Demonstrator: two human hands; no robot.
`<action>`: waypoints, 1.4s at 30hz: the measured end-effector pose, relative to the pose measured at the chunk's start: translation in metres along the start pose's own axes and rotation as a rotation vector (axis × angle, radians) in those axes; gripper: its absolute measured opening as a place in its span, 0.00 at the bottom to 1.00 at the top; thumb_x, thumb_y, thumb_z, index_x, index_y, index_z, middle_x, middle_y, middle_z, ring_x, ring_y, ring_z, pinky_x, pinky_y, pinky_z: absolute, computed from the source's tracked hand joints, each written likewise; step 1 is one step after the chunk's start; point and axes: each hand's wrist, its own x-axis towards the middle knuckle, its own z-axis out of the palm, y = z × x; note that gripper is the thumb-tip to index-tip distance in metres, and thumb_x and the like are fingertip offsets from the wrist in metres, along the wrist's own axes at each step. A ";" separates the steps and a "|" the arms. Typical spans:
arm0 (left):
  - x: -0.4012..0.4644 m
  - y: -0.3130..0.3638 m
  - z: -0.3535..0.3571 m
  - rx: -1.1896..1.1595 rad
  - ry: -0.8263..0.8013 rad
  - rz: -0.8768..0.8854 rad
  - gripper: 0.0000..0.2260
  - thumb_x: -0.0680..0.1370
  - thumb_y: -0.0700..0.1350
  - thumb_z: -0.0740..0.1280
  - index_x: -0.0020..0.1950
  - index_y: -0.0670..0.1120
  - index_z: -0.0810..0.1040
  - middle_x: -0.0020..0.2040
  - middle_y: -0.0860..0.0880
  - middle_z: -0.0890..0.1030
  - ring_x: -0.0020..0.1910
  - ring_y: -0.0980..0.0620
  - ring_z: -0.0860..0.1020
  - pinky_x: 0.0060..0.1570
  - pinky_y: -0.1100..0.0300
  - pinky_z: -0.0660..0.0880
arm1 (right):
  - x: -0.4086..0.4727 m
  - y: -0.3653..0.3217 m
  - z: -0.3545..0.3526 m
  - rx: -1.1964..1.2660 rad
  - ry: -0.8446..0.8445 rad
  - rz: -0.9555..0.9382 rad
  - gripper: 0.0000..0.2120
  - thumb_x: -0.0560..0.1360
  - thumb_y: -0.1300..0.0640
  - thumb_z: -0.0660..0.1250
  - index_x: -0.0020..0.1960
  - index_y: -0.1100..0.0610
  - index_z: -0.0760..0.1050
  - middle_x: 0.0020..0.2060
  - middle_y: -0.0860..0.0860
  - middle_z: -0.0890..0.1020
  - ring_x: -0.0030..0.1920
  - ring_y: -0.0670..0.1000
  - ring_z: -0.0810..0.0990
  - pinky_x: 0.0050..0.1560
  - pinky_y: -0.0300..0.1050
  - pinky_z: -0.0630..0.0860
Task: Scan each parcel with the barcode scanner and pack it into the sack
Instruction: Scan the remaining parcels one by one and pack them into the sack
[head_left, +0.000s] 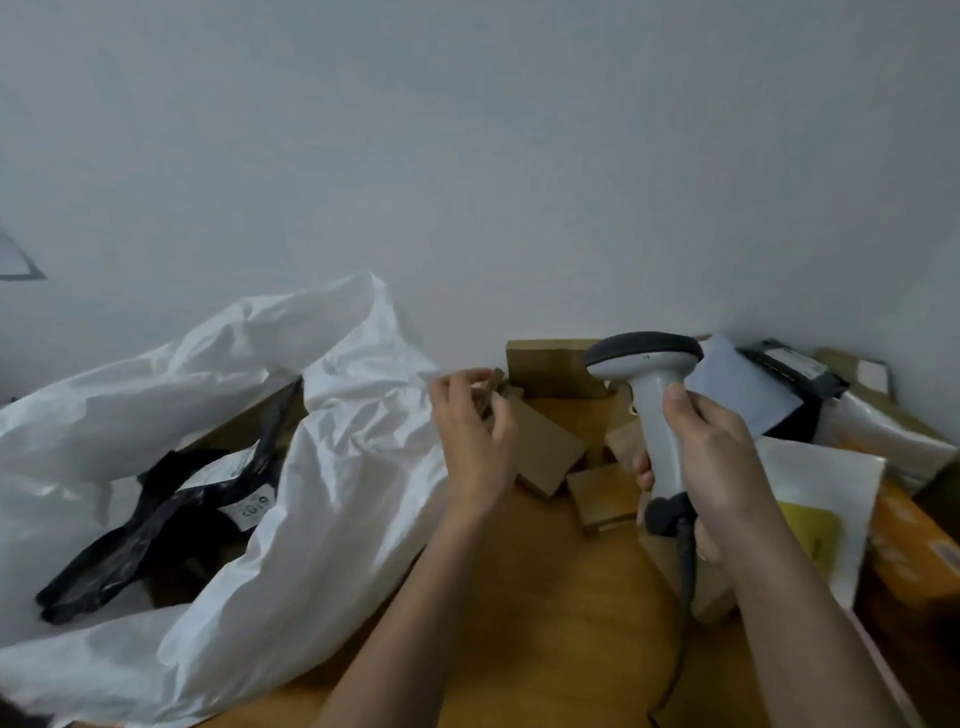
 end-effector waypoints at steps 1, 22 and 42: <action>-0.004 -0.008 0.018 0.007 -0.076 -0.023 0.09 0.78 0.39 0.63 0.55 0.50 0.72 0.57 0.51 0.69 0.55 0.53 0.75 0.55 0.64 0.75 | 0.005 0.002 -0.007 -0.010 0.020 0.007 0.17 0.84 0.47 0.55 0.48 0.58 0.75 0.25 0.55 0.77 0.26 0.54 0.74 0.30 0.48 0.72; 0.017 -0.247 0.188 -0.252 -0.169 -1.506 0.31 0.80 0.40 0.67 0.78 0.42 0.54 0.63 0.37 0.75 0.41 0.46 0.77 0.37 0.53 0.76 | 0.174 0.099 -0.047 -0.094 0.046 0.200 0.13 0.82 0.46 0.56 0.50 0.51 0.77 0.25 0.50 0.78 0.28 0.49 0.78 0.30 0.41 0.75; -0.033 -0.136 0.135 -0.006 -0.385 -0.706 0.15 0.75 0.39 0.71 0.56 0.55 0.72 0.56 0.54 0.75 0.53 0.55 0.77 0.48 0.59 0.78 | 0.108 0.070 -0.064 0.033 0.268 0.086 0.11 0.77 0.44 0.66 0.51 0.51 0.77 0.34 0.52 0.83 0.28 0.45 0.78 0.30 0.43 0.74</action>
